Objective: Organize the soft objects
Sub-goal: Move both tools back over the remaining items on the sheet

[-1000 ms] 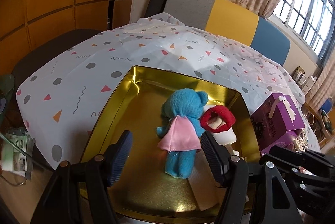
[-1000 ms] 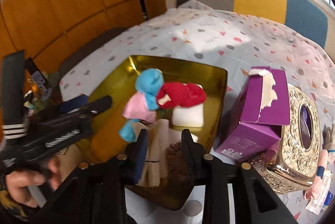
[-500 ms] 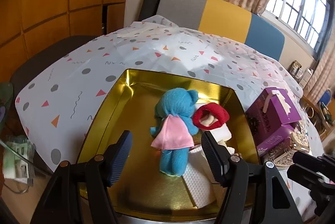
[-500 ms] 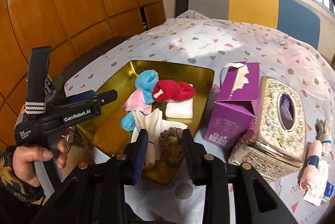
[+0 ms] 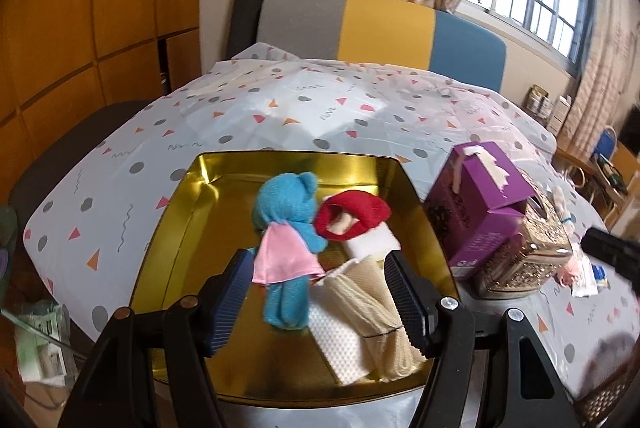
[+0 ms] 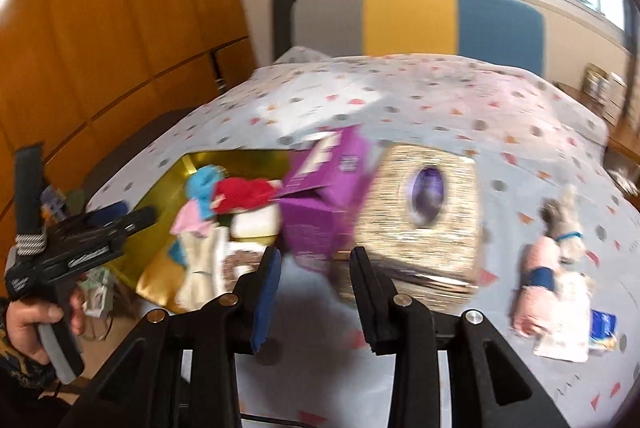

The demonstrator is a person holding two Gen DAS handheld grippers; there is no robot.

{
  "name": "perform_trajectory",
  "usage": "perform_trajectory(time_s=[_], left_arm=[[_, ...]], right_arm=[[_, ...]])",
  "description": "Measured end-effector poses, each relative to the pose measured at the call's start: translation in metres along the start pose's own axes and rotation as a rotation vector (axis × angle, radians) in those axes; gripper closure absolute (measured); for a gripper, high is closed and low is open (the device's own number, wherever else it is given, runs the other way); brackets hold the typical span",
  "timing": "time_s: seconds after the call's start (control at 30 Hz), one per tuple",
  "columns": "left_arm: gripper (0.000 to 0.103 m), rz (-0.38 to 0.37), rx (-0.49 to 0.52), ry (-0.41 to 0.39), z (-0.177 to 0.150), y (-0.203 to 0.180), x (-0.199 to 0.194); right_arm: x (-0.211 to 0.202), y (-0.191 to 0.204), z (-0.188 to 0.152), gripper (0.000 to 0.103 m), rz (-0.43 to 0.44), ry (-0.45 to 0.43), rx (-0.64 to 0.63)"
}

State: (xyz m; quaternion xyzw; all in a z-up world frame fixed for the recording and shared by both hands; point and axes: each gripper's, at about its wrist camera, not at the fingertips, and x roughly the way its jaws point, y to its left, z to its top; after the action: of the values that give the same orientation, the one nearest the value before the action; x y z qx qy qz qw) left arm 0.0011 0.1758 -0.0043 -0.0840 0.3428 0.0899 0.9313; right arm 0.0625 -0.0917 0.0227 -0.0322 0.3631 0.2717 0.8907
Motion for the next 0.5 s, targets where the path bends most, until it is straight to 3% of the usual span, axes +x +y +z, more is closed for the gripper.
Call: perform_trajectory(time_s=[0.5], left_arm=[[0.034, -0.068, 0.138, 0.008, -0.005, -0.049, -0.009]], right_arm=[[-0.061, -0.158, -0.008, 0.066, -0.325, -0.113, 0.384]])
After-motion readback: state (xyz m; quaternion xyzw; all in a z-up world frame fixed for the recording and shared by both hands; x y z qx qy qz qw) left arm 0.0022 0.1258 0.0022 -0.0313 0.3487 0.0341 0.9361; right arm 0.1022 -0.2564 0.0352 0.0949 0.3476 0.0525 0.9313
